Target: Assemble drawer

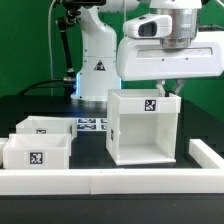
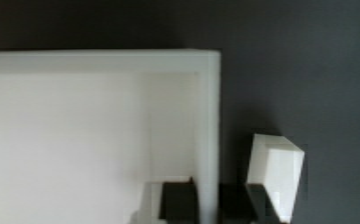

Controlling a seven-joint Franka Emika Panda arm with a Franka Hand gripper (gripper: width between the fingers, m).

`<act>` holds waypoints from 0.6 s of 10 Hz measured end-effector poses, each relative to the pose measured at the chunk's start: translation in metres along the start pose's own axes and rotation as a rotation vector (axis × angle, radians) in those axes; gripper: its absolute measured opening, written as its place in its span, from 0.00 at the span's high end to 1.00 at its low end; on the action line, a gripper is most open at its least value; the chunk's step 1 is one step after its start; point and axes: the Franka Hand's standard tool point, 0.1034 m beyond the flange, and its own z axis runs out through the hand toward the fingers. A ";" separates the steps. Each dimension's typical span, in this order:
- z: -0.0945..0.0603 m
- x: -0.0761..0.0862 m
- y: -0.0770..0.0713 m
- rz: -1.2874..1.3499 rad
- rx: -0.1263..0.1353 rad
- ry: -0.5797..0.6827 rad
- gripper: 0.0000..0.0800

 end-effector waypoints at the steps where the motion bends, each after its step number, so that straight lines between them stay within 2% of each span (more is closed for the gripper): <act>1: 0.000 0.000 0.000 0.000 0.000 0.000 0.95; 2: 0.000 0.005 0.000 0.001 0.002 0.002 0.95; 6: -0.006 0.059 0.003 0.008 0.017 0.036 0.95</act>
Offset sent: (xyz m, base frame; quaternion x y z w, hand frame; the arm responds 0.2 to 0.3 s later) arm 0.0502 0.0084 -0.0009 -0.0025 -0.0041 -0.0009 1.0000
